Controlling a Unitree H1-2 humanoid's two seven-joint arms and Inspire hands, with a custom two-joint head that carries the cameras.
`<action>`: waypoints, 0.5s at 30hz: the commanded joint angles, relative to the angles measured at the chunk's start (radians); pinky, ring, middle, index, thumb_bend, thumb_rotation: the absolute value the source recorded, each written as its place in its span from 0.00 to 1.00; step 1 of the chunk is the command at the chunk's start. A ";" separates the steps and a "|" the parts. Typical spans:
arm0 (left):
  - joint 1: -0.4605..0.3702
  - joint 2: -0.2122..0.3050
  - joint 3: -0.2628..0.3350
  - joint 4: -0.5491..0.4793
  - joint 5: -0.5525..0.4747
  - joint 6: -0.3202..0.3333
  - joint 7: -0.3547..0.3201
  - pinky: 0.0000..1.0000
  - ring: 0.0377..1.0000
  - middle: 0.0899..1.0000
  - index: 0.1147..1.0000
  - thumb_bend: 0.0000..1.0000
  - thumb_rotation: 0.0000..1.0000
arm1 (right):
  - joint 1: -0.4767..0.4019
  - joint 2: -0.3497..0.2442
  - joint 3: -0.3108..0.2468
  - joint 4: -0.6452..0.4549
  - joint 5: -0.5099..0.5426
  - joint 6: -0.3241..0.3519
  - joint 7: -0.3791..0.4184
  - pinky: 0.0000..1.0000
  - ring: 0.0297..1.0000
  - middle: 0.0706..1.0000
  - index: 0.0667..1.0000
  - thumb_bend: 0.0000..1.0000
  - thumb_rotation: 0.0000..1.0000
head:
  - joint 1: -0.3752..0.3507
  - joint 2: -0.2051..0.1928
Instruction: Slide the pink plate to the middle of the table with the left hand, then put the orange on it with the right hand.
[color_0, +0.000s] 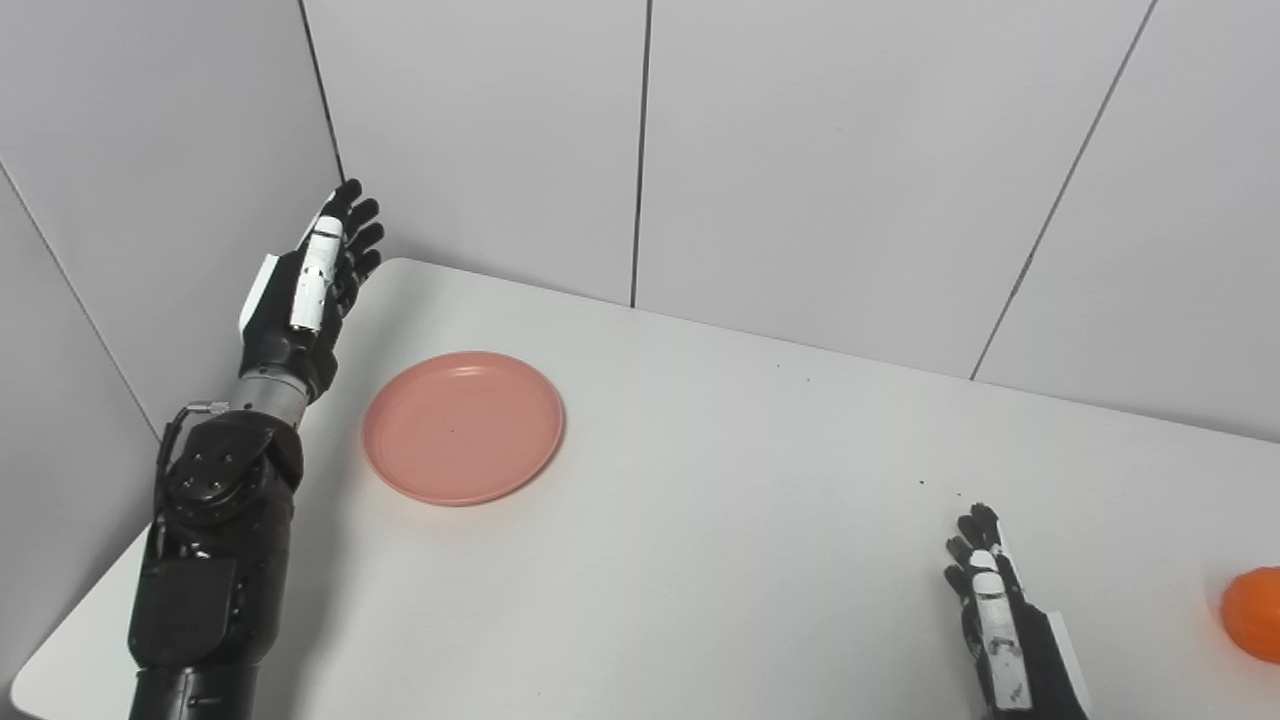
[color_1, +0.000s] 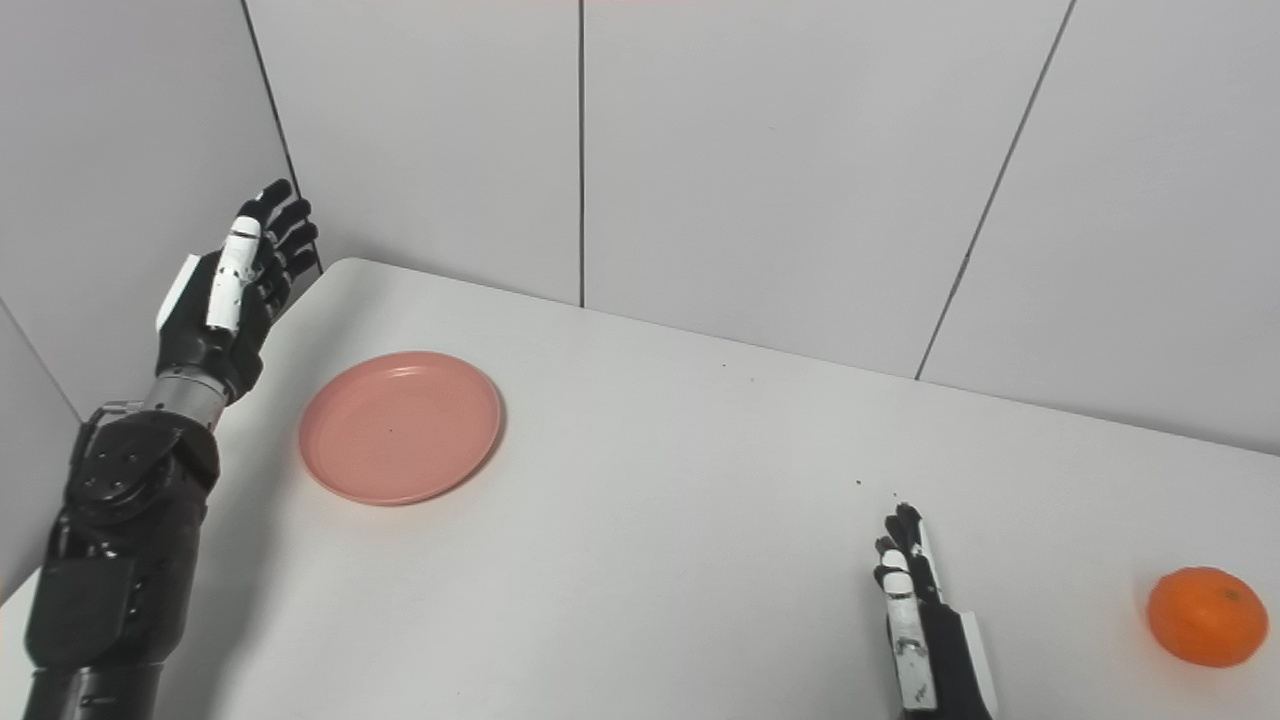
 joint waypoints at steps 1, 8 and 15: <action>-0.032 0.038 0.014 0.000 -0.022 0.000 -0.003 0.96 0.95 0.94 0.93 0.32 1.00 | -0.006 0.001 -0.006 -0.009 0.008 -0.054 0.002 1.00 0.98 0.99 1.00 0.09 1.00 | 0.001 0.001; -0.018 0.048 0.029 0.031 -0.035 -0.004 0.011 0.94 0.94 0.93 0.92 0.30 1.00 | -0.001 -0.003 -0.006 -0.018 0.011 -0.043 0.005 1.00 0.98 0.99 1.00 0.09 1.00 | 0.004 -0.003; -0.010 0.060 0.031 0.067 -0.056 -0.005 -0.007 0.94 0.94 0.93 0.92 0.28 1.00 | 0.000 -0.003 -0.008 -0.025 0.019 -0.031 0.006 1.00 0.98 0.99 1.00 0.09 1.00 | 0.009 -0.001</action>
